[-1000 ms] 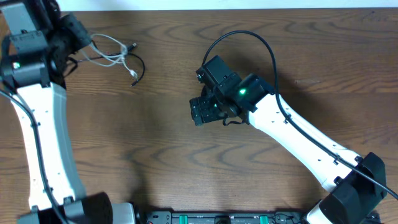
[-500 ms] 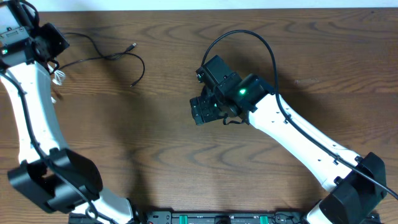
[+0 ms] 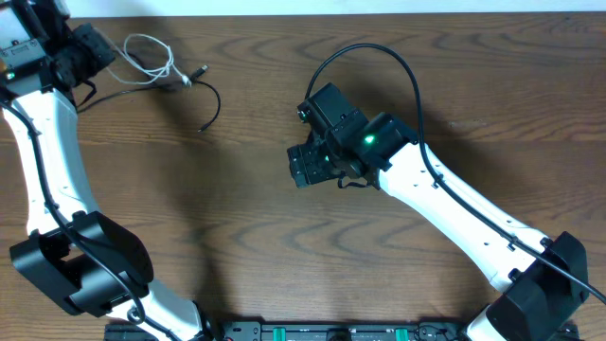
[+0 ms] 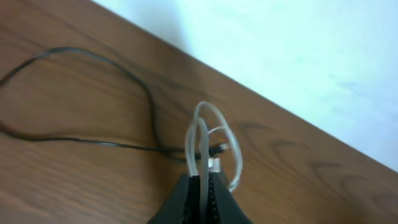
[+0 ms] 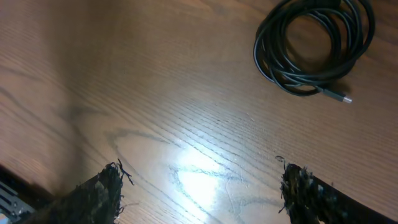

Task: Untangle cables
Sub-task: 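Carry the white cable with the left gripper to the far left edge, then lower the white cable at the left edge and open the left gripper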

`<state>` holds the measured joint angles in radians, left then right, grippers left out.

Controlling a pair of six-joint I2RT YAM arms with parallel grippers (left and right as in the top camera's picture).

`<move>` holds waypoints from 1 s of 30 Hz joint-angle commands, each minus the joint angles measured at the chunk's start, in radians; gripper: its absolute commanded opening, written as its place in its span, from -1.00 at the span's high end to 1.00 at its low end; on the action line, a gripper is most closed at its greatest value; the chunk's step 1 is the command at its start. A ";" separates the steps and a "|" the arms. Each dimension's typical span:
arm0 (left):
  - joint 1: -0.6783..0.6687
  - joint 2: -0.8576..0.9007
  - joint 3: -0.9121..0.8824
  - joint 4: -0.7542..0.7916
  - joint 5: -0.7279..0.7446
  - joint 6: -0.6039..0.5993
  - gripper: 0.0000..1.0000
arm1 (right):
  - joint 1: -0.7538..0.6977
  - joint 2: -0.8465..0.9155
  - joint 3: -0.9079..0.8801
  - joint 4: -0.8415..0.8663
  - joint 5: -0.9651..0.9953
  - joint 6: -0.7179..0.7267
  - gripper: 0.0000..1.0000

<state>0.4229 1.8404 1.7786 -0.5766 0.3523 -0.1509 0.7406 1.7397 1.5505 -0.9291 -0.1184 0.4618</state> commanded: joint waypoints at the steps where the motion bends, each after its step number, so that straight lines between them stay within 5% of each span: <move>1: 0.032 0.030 -0.017 -0.013 -0.124 0.061 0.85 | -0.001 -0.013 0.006 -0.003 0.008 -0.014 -0.60; 13: 0.229 0.240 -0.025 -0.099 -0.297 0.106 0.77 | 0.000 -0.013 0.006 0.010 0.008 -0.014 -0.58; 21: 0.301 0.242 -0.018 0.018 -0.317 0.135 0.78 | 0.001 -0.013 0.006 0.025 0.008 -0.014 -0.54; 27: 0.307 0.205 -0.013 0.093 -0.583 0.131 0.78 | 0.001 -0.013 0.006 0.023 0.008 -0.014 -0.53; 28: 0.307 0.204 -0.013 0.095 -0.629 0.132 0.71 | 0.001 -0.013 0.006 0.023 0.008 -0.014 -0.53; 30: 0.307 0.205 -0.014 0.090 -0.685 0.131 0.14 | 0.001 -0.013 0.006 0.022 0.008 -0.014 -0.53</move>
<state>0.7246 2.0853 1.7416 -0.4862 -0.1555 -0.0216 0.7406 1.7397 1.5505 -0.9054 -0.1181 0.4618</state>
